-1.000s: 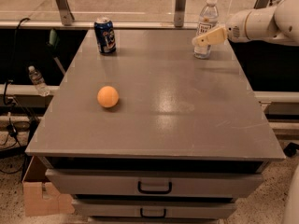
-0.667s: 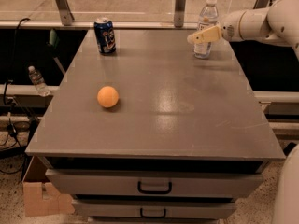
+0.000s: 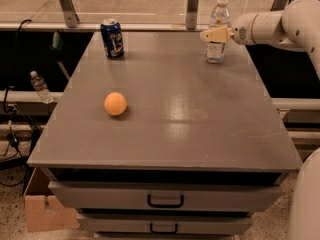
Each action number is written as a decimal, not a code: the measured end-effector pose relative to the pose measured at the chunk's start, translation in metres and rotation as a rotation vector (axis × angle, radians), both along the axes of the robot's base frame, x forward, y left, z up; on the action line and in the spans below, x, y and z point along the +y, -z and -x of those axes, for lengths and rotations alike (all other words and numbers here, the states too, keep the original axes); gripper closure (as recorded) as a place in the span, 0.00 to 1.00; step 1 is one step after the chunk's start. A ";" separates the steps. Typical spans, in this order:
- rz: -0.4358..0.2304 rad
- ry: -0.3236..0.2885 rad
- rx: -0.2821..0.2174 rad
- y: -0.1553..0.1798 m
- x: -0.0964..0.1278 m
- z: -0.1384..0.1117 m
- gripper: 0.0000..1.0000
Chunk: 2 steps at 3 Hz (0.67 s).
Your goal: Move blue plastic bottle near orange
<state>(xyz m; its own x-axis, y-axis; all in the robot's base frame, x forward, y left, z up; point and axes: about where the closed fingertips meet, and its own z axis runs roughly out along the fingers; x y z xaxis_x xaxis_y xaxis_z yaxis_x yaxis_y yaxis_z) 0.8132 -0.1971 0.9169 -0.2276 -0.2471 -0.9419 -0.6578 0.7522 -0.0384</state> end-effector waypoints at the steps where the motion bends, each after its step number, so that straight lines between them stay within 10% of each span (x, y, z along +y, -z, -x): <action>1: -0.031 -0.017 -0.021 -0.013 0.000 0.005 0.64; 2: -0.051 -0.060 -0.058 -0.042 0.004 0.023 0.87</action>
Offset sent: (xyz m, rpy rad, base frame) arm -0.0517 0.0028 0.0861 0.0709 -0.1150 0.1100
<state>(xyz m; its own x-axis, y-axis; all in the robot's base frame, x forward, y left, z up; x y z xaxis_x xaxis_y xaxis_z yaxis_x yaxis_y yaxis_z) 0.7899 -0.1929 0.9590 -0.1586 -0.2104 -0.9647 -0.6995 0.7135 -0.0405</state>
